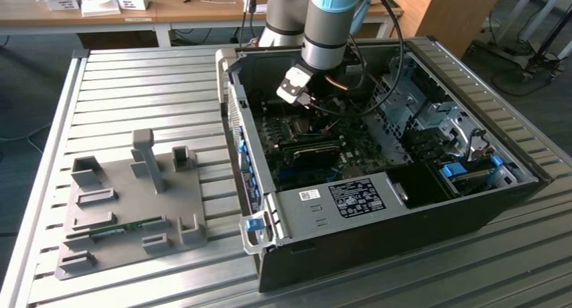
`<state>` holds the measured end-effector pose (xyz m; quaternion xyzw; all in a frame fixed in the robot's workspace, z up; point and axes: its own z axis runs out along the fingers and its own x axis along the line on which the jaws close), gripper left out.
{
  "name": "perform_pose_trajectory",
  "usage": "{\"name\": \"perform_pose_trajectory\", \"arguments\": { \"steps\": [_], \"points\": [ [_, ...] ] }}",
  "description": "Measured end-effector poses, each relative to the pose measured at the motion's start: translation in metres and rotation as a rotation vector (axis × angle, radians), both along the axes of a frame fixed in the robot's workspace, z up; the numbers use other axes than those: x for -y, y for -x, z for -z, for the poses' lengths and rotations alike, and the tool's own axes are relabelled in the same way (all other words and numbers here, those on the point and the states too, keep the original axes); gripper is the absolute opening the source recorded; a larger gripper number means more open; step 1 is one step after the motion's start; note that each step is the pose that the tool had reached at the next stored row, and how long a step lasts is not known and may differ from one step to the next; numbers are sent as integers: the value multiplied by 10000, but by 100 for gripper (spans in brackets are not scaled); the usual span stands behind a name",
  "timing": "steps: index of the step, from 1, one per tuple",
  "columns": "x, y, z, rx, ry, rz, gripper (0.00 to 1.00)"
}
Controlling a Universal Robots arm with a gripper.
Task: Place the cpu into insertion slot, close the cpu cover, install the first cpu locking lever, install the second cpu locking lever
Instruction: 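Place the cpu into insertion slot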
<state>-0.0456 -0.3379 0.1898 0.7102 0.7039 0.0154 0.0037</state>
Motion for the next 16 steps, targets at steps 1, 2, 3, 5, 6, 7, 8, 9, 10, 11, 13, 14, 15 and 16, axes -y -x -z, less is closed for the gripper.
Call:
{"name": "perform_pose_trajectory", "arguments": {
  "steps": [1, 2, 3, 5, 6, 7, 8, 9, 10, 11, 13, 14, 15, 16],
  "points": [
    [0, 0, 0, 0, 0, 0, 54],
    [0, 1, 0, 0, 0, 1, 54],
    [0, 1, 0, 0, 0, 2, 54],
    [0, 2, 0, 0, 0, 2, 54],
    [0, 2, 0, 0, 0, 2, 54],
    [0, 3, 0, 1, 0, 3, 54],
    [0, 4, 0, 1, 0, 3, 54],
    [0, 8, 0, 3, -1, 3, 54],
    [0, 10, 1, 3, -1, 2, 54],
    [0, 13, 1, 3, -2, 3, 54],
    [0, 15, 0, -2, 1, 4, 54],
    [0, 15, 0, 0, 0, 5, 54],
    [0, 15, 0, 0, 0, 4, 54],
    [0, 16, 0, 0, 0, 4, 54]
  ]
}}
